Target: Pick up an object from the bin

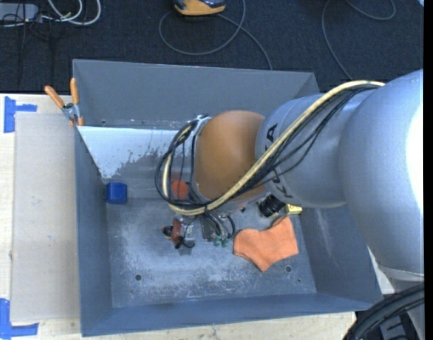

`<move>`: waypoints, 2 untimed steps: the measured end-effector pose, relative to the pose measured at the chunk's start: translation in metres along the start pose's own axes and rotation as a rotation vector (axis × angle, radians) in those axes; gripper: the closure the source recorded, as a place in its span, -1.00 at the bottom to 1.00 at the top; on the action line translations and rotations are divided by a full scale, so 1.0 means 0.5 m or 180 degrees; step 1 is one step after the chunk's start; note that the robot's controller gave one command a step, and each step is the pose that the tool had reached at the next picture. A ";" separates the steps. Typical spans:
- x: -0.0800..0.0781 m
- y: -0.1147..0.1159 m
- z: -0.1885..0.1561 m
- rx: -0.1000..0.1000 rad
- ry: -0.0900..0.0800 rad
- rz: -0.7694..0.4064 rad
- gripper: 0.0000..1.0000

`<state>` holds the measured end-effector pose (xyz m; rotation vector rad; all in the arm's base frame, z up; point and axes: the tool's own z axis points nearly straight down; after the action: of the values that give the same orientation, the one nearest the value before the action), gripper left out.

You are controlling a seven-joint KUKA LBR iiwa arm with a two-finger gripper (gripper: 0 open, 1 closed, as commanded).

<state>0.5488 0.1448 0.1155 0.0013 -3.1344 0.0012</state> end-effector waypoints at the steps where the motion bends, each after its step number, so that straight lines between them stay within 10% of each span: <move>1: 0.000 0.000 -0.012 0.0000 0.0001 0.0002 1.00; 2: 0.003 -0.001 -0.026 0.0004 0.0019 0.0006 1.00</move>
Offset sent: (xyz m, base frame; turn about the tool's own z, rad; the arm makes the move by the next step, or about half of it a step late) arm 0.0001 0.0000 0.0581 0.0000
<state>0.5476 0.1443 0.1284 -0.0016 -3.1283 0.0034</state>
